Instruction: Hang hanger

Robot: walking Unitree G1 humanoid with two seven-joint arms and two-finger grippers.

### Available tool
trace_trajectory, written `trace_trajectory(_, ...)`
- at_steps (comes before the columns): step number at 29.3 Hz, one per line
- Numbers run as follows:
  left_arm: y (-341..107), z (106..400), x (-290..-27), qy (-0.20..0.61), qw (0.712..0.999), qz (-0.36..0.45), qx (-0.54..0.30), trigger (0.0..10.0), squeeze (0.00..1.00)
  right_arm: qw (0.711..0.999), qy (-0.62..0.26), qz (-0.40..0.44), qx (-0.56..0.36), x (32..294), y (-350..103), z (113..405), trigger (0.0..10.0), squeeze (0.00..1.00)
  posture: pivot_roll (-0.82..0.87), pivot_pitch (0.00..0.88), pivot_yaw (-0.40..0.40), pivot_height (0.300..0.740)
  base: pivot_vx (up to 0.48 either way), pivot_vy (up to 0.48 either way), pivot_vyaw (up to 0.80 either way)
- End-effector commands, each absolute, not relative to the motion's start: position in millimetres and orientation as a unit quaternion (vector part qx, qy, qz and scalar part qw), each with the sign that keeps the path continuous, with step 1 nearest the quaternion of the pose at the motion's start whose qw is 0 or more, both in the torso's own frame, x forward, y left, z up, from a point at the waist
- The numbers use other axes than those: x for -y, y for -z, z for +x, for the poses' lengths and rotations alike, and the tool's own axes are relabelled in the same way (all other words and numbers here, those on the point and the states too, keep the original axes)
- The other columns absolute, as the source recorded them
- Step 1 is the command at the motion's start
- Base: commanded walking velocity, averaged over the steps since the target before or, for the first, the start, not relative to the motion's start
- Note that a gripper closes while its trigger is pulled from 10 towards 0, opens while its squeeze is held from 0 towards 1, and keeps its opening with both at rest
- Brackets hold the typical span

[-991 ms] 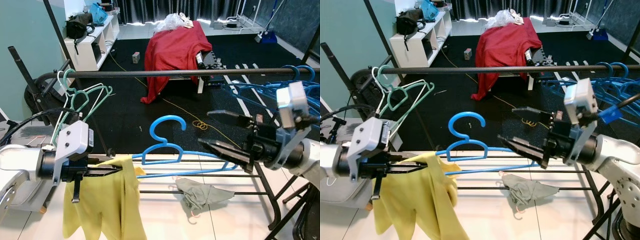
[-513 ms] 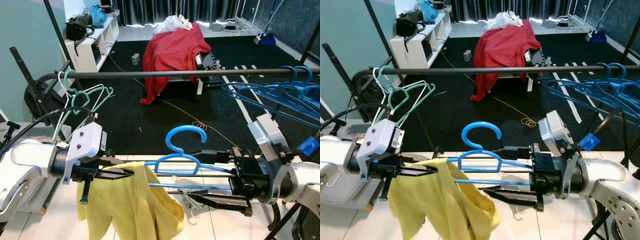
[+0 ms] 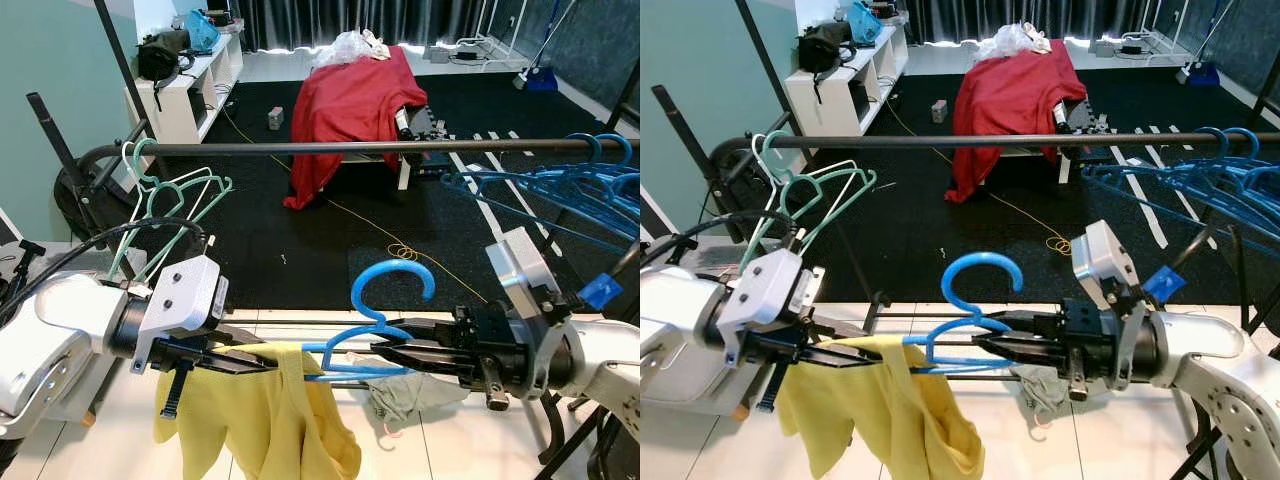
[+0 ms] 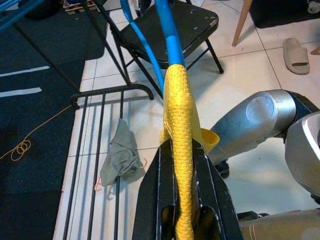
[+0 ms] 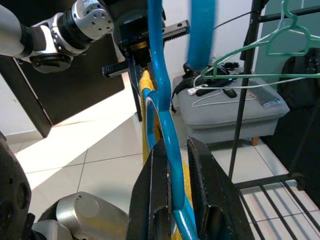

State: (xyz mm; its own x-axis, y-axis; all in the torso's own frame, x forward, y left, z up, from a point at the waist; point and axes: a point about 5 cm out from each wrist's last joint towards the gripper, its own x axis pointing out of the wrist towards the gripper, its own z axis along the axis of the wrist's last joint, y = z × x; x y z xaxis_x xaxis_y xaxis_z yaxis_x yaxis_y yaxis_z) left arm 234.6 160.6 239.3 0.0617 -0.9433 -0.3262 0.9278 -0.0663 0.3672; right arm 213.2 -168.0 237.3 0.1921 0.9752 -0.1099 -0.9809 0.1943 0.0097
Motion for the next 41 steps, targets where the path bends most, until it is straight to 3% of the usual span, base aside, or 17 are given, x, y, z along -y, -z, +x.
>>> trace_trajectory(1,-245.4,232.6,-156.5,0.693,0.670,0.264,0.033,10.0,0.00,0.756,-0.650,-0.031,-0.062,163.2,-232.4,210.3,0.0,0.00,-0.15,0.000,0.037,0.740,0.000,0.000,0.00)
trace_trajectory(13,-249.0,236.1,-148.8,0.704,0.652,0.279,0.042,10.0,0.00,0.760,-0.643,-0.057,-0.082,161.6,-222.4,212.6,0.0,0.00,-0.16,0.000,0.043,0.740,0.000,0.000,0.00)
trace_trajectory(14,-249.6,238.2,-148.5,0.701,0.654,0.281,0.045,10.0,0.00,0.769,-0.631,-0.063,-0.082,162.3,-221.0,215.9,10.0,0.00,-0.16,0.000,0.043,0.740,0.000,0.000,0.00)
trace_trajectory(15,-250.1,239.9,-149.0,0.696,0.658,0.283,0.047,10.0,0.00,0.778,-0.620,-0.056,-0.086,163.3,-220.6,218.9,10.0,0.19,-0.16,0.000,0.044,0.740,0.000,0.000,0.00)
trace_trajectory(16,-250.6,241.2,-149.5,0.692,0.661,0.285,0.048,10.0,0.00,0.782,-0.615,-0.056,-0.088,164.0,-220.7,220.5,10.0,1.00,-0.16,0.000,0.042,0.740,0.000,0.000,0.00)
trace_trajectory(22,-250.7,241.6,-149.6,0.690,0.663,0.286,0.049,10.0,0.00,0.788,-0.606,-0.066,-0.087,164.8,-220.6,222.9,10.0,1.00,-0.16,0.000,0.042,0.740,0.000,0.000,0.00)
trace_trajectory(23,-250.2,241.0,-148.6,0.690,0.663,0.286,0.050,10.0,0.00,0.788,-0.605,-0.073,-0.087,164.4,-220.1,224.1,10.0,0.00,-0.15,0.000,0.032,0.740,0.000,0.000,0.00)
trace_trajectory(31,-249.7,239.7,-146.2,0.693,0.660,0.285,0.051,10.0,0.00,0.775,-0.620,-0.081,-0.093,161.6,-218.2,223.8,10.0,0.00,-0.15,0.000,0.028,0.740,0.000,0.000,0.00)
trace_trajectory(32,-249.6,239.6,-145.8,0.694,0.659,0.285,0.052,10.0,0.00,0.770,-0.625,-0.081,-0.095,160.7,-217.8,223.2,7.6,0.00,-0.15,0.000,0.029,0.740,0.000,0.000,0.00)
trace_trajectory(33,-249.6,239.6,-145.8,0.694,0.659,0.285,0.052,10.0,0.00,0.770,-0.625,-0.081,-0.095,160.7,-217.8,223.2,7.6,0.00,-0.15,0.000,0.029,0.740,0.000,0.000,0.00)
trace_trajectory(34,-248.3,239.3,-144.1,0.696,0.657,0.285,0.051,10.0,0.00,0.768,-0.628,-0.082,-0.092,159.7,-218.1,223.4,0.0,0.00,-0.16,0.000,0.028,0.740,0.000,0.000,0.00)
trace_trajectory(41,-245.3,237.6,-137.7,0.706,0.647,0.281,0.055,10.0,0.00,0.764,-0.634,-0.085,-0.087,153.9,-217.7,225.2,0.0,0.00,-0.16,0.000,0.029,0.740,0.000,0.000,0.00)
